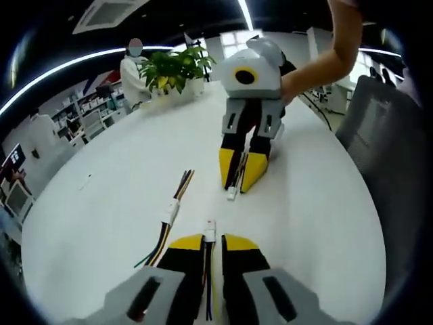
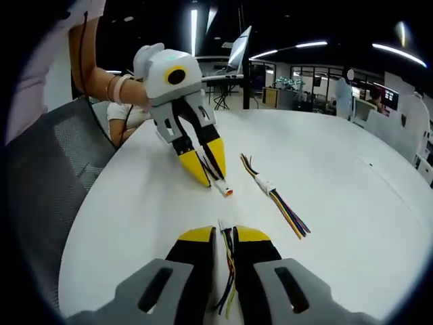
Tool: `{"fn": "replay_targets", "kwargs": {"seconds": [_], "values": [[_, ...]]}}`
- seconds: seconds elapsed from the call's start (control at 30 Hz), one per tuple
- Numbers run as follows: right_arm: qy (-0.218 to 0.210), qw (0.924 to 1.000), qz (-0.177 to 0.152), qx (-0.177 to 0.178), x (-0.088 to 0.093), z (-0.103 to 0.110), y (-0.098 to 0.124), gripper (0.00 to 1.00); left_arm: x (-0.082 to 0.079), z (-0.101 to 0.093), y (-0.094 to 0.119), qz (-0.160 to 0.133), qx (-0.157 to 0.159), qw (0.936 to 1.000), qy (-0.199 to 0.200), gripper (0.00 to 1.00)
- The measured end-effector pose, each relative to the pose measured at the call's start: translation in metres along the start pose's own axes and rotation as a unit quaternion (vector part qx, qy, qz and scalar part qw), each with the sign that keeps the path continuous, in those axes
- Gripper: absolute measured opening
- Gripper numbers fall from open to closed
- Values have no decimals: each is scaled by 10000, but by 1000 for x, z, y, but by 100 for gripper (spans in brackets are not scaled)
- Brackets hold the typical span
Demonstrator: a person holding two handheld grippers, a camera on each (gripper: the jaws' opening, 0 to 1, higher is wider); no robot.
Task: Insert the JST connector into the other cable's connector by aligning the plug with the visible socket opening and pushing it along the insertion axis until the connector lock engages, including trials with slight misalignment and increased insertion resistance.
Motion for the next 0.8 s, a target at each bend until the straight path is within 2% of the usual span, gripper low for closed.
{"fn": "replay_targets", "kwargs": {"seconds": [0.2, 0.37, 0.57, 0.67, 0.8], "values": [[-39, 10000, -43, 12, 1, -2, 0, 6, 2, 0, -3, -84, 45, 9988, 487, 0], [-68, 9999, -79, 6, 0, -3, 0, 4, 0, 0, -4, -61, 21, 9992, 392, 0], [-94, 9999, -70, 14, 0, -4, -1, 4, 1, 4, -4, 64, -118, 9975, 687, 0], [-114, 9999, -20, 26, -1, -4, -1, 3, -1, 8, -2, -63, -139, 9948, 1004, 0], [-109, 9999, 27, 84, -4, -5, 1, 3, -6, 10, 2, -140, -110, 9946, 1022, 0]]}}
Point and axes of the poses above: the point that each gripper's makers call its tool centre point, and the gripper's own axes: y roughly backward along the fingers, z roughly to its left, x roughly out of its underside, the point moved 4 cm from there along y, roughly backward along the fingers, and after that the axes turned 5 degrees about -x, right-handed, at the moved point
